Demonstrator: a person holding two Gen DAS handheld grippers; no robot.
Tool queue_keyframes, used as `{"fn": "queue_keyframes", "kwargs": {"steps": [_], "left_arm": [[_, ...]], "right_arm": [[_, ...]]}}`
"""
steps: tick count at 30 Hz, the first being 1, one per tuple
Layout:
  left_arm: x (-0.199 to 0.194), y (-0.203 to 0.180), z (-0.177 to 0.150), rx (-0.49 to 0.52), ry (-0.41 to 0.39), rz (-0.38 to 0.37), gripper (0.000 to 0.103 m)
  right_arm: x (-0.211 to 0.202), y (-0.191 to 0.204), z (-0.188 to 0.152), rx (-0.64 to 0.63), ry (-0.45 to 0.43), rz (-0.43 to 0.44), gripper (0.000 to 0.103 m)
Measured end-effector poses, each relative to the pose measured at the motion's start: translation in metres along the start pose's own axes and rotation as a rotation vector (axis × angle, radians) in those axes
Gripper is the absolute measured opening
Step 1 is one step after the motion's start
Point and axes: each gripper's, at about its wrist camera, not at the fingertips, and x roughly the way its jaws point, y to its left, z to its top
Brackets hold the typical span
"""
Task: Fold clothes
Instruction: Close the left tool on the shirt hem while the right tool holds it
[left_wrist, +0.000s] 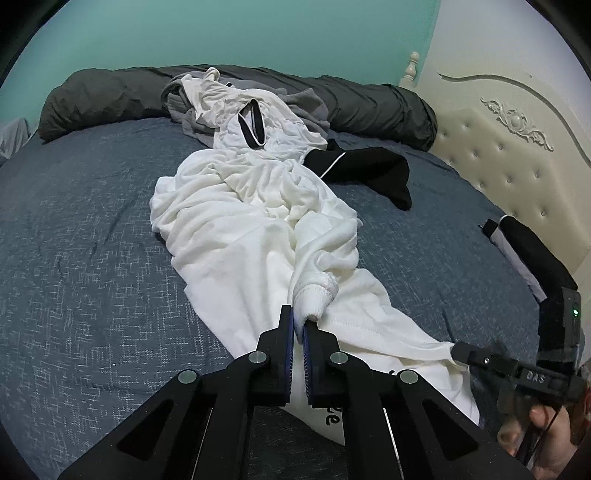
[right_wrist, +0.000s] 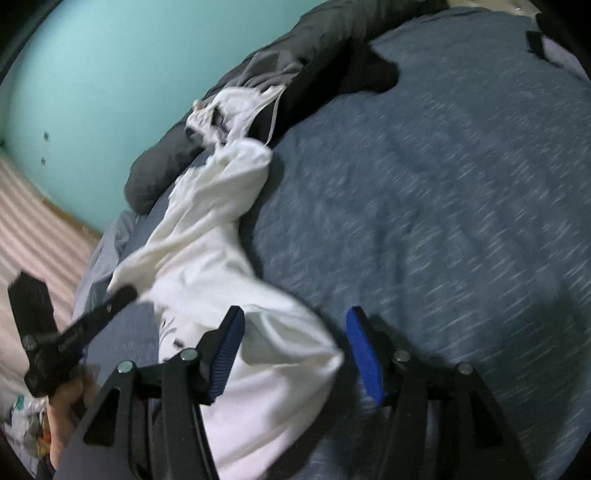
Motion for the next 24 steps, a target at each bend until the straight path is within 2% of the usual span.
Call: {"fn": "queue_keyframes", "kwargs": {"steps": [5,8,11,14,15,17,19,24], "left_arm": [[-0.002,0.002,0.001,-0.005,-0.004,-0.002,0.005],[-0.002,0.002,0.002,-0.006,-0.004,-0.002,0.005],[-0.003,0.002,0.003,-0.004,-0.005,-0.002,0.005],[-0.004,0.003,0.003,-0.003,-0.007,-0.001,0.005],[-0.004,0.002,0.003,-0.002,-0.007,-0.003,0.005],[-0.004,0.001,0.003,0.004,-0.007,-0.004,0.005],[-0.006,-0.001,0.003,0.012,-0.011,-0.005,0.004],[-0.023,-0.007,0.005,0.026,-0.045,-0.014,0.004]], "right_arm": [[-0.017,0.009,-0.001,-0.054,-0.061,0.007,0.061],[-0.001,0.019,-0.006,-0.126,0.012,-0.037,0.061],[0.015,0.016,-0.012,-0.106,0.072,-0.059,0.061],[0.018,0.007,-0.012,-0.068,0.065,-0.046,0.06],[0.018,0.005,-0.011,-0.059,0.064,-0.047,0.056],[0.019,0.004,-0.011,-0.053,0.07,-0.038,0.026],[0.02,0.008,-0.011,-0.066,0.073,-0.014,0.014],[0.013,0.025,-0.009,-0.107,0.038,0.043,0.009]]}}
